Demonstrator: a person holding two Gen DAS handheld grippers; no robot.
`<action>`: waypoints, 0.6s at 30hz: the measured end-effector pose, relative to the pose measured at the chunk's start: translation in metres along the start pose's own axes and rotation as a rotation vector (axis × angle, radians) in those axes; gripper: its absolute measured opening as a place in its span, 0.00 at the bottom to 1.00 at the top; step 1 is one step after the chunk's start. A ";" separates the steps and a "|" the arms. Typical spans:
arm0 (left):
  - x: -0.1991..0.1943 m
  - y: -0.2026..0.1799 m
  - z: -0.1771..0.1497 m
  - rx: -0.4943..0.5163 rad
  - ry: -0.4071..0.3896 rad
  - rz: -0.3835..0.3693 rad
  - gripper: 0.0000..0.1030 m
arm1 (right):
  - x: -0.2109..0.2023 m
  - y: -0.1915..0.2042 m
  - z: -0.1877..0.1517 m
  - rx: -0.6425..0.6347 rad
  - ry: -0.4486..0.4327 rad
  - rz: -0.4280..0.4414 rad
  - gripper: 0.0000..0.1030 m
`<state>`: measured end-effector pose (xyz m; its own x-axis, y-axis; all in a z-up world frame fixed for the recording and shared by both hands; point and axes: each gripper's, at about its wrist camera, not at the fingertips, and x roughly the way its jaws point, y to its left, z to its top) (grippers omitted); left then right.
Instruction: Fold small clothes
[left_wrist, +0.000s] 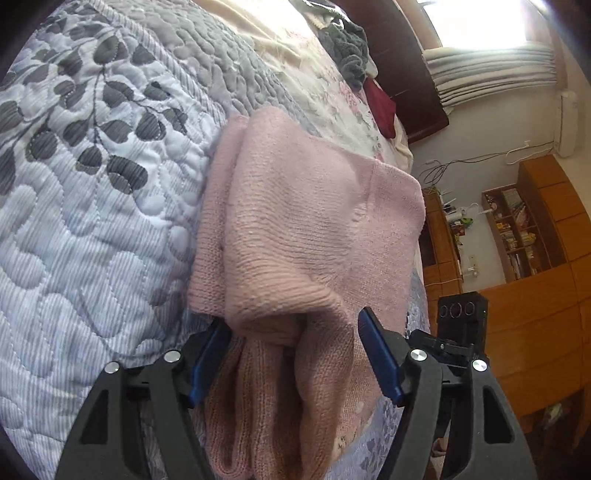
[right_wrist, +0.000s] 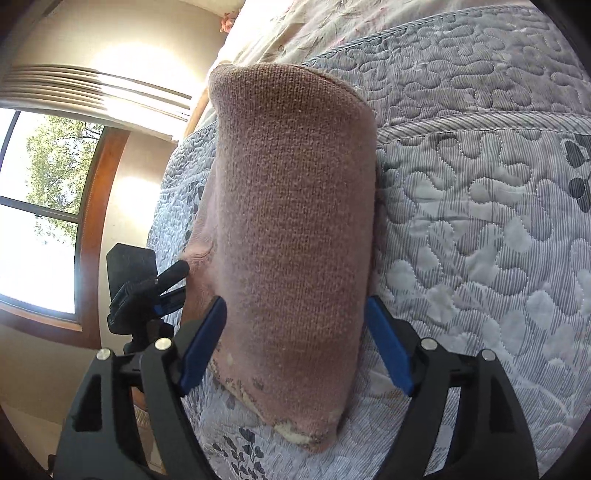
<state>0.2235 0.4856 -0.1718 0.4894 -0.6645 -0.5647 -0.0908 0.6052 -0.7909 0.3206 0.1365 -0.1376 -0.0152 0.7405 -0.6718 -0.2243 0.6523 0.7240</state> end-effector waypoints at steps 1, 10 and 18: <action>-0.004 0.001 -0.003 0.004 -0.003 0.003 0.68 | 0.003 0.000 -0.001 0.002 0.003 -0.001 0.75; -0.013 0.004 0.008 0.018 -0.081 0.032 0.69 | 0.023 0.011 -0.004 -0.033 0.017 -0.012 0.76; 0.021 0.020 0.047 -0.015 0.008 0.096 0.73 | 0.032 0.021 0.006 -0.050 0.031 -0.020 0.77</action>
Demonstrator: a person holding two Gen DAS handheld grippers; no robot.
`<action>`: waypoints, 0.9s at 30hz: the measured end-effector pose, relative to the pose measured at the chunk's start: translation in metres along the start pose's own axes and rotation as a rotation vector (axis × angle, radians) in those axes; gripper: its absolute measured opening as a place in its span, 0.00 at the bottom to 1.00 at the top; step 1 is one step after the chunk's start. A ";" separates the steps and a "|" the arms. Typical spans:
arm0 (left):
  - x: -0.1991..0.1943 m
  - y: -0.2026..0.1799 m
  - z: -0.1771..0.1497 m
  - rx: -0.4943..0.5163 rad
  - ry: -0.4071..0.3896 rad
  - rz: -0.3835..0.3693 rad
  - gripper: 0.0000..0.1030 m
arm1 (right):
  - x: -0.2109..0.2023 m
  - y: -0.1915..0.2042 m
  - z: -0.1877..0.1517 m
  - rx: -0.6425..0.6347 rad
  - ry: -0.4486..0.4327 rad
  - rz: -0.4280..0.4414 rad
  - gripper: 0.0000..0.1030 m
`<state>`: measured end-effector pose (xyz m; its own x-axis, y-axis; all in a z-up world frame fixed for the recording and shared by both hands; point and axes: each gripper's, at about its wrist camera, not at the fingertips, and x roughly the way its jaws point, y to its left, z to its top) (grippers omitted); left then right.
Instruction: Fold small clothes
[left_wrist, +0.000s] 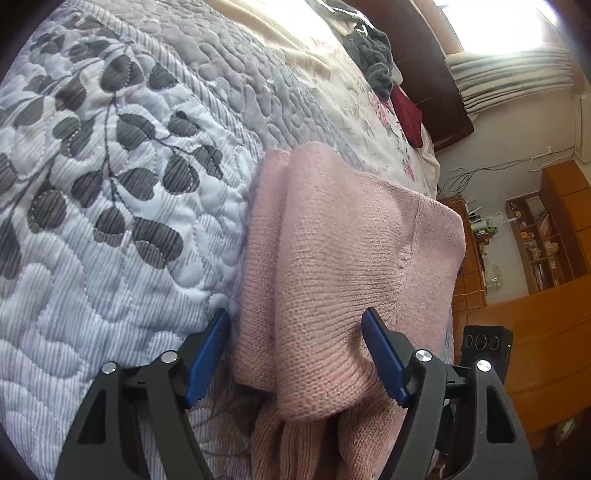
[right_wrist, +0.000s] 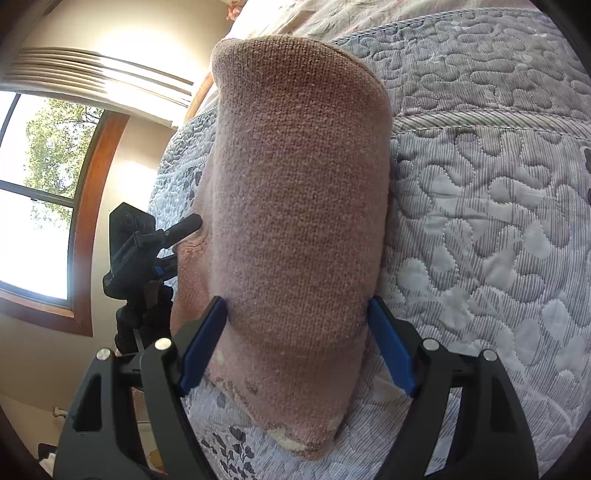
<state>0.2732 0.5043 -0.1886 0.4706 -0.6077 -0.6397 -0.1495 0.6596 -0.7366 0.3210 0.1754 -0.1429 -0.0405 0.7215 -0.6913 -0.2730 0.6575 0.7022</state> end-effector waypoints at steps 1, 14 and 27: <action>0.005 -0.002 0.002 0.014 0.026 -0.008 0.75 | 0.001 0.000 0.002 0.003 -0.002 0.005 0.78; 0.034 -0.026 -0.010 0.108 0.119 -0.126 0.52 | 0.030 -0.010 0.023 0.077 -0.024 0.098 0.65; 0.022 -0.112 -0.087 0.127 0.090 -0.354 0.48 | -0.083 -0.009 -0.038 0.040 -0.078 0.160 0.54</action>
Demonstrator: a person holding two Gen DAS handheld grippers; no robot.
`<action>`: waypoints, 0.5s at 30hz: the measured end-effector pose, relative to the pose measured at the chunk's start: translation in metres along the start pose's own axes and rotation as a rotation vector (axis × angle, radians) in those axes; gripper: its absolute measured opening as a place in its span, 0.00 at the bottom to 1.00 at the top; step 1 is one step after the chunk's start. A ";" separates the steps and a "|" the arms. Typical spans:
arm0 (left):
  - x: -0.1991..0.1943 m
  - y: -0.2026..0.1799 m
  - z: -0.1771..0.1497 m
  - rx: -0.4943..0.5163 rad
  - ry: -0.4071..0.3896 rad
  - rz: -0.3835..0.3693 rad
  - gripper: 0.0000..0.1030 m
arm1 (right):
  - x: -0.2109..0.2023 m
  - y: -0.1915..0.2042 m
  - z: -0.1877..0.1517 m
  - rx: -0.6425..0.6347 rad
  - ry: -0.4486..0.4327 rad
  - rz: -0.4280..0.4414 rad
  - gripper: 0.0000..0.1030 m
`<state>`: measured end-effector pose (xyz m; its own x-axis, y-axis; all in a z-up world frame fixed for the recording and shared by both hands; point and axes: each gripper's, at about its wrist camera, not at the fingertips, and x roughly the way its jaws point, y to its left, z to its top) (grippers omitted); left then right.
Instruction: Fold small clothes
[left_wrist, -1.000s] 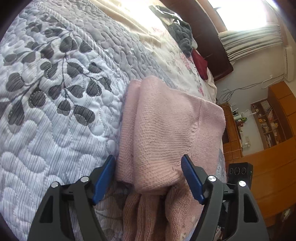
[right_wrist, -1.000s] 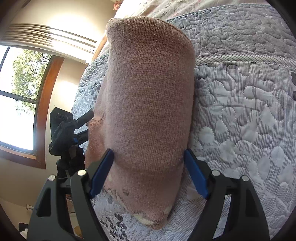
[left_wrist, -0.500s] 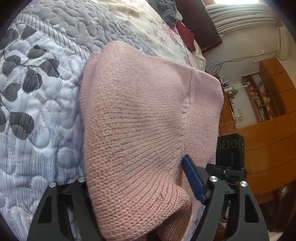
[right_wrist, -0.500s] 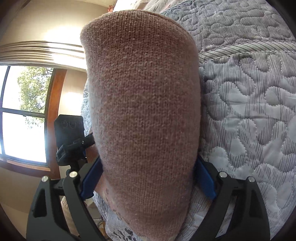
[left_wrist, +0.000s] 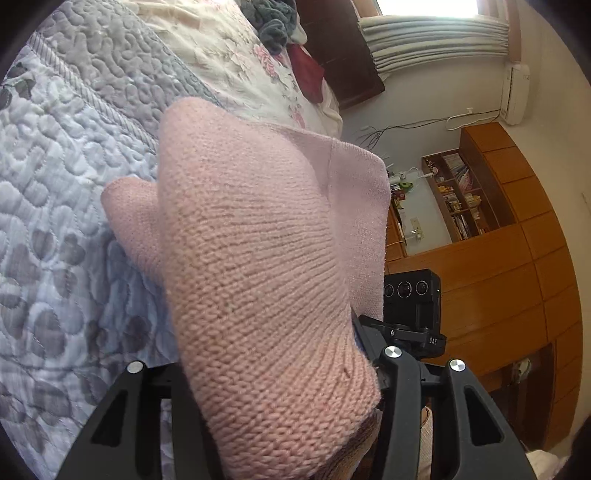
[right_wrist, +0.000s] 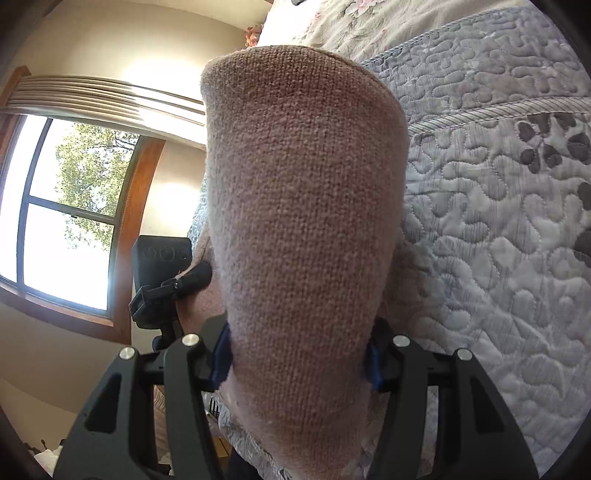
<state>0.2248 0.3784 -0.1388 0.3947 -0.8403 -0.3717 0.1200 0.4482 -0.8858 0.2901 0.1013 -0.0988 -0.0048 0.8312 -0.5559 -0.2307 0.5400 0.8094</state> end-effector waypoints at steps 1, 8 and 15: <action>0.007 -0.011 -0.009 0.005 0.007 -0.009 0.48 | -0.014 -0.001 -0.008 0.006 -0.001 -0.002 0.54; 0.069 -0.048 -0.070 0.018 0.078 0.009 0.48 | -0.081 -0.033 -0.060 0.075 -0.005 -0.076 0.55; 0.115 -0.006 -0.107 -0.002 0.129 0.155 0.54 | -0.071 -0.096 -0.079 0.179 -0.030 -0.130 0.60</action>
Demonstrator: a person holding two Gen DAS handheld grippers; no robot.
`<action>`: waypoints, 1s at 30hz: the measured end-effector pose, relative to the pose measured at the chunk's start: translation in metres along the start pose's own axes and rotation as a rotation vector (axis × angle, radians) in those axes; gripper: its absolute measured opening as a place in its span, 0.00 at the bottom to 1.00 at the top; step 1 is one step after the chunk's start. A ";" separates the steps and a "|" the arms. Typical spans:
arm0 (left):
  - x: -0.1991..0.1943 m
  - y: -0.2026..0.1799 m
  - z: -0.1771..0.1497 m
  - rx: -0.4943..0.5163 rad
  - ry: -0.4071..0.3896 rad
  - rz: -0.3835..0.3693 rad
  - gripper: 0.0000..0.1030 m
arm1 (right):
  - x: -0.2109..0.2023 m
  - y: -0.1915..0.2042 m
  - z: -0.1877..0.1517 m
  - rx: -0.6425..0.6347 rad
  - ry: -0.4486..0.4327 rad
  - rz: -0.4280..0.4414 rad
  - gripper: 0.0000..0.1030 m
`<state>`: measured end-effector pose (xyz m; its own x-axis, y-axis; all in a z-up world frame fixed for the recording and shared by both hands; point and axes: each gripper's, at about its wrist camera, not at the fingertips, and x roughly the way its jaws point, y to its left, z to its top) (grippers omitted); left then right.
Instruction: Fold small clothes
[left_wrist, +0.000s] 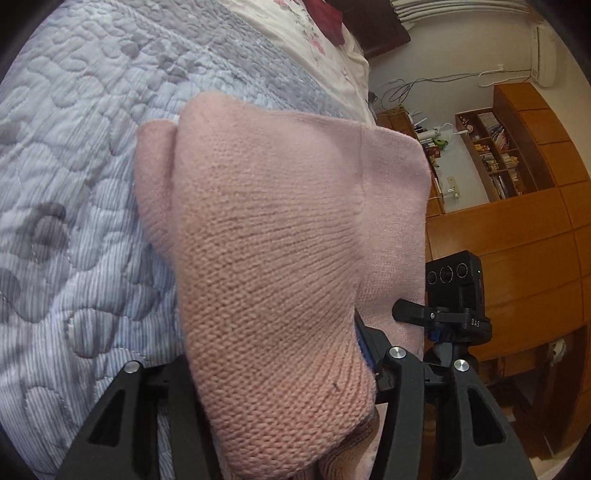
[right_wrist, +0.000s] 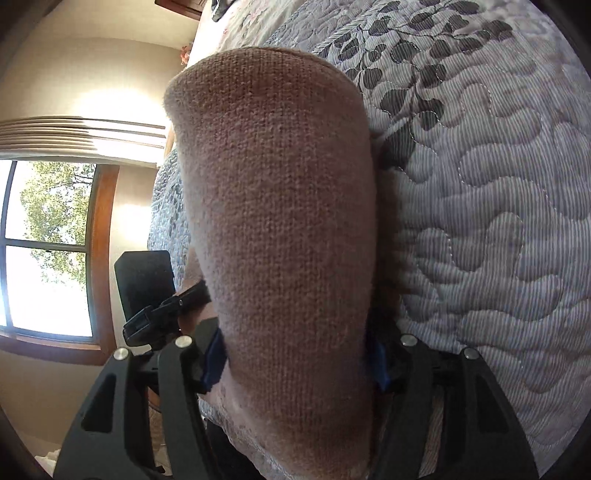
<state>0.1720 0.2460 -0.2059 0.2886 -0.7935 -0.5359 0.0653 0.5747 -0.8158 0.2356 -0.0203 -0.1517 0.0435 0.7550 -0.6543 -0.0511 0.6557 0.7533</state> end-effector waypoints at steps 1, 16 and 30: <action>-0.001 0.002 -0.003 -0.009 -0.014 0.001 0.54 | 0.001 -0.001 -0.001 -0.010 -0.011 -0.011 0.62; -0.077 -0.052 -0.061 0.050 -0.144 0.280 0.58 | -0.036 -0.003 -0.056 -0.018 -0.021 -0.125 0.74; -0.053 -0.063 -0.111 0.173 -0.069 0.502 0.59 | -0.043 -0.014 -0.114 -0.010 -0.007 -0.178 0.24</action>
<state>0.0470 0.2300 -0.1504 0.3862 -0.4004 -0.8310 0.0578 0.9096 -0.4115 0.1203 -0.0623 -0.1417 0.0593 0.6268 -0.7769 -0.0523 0.7792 0.6246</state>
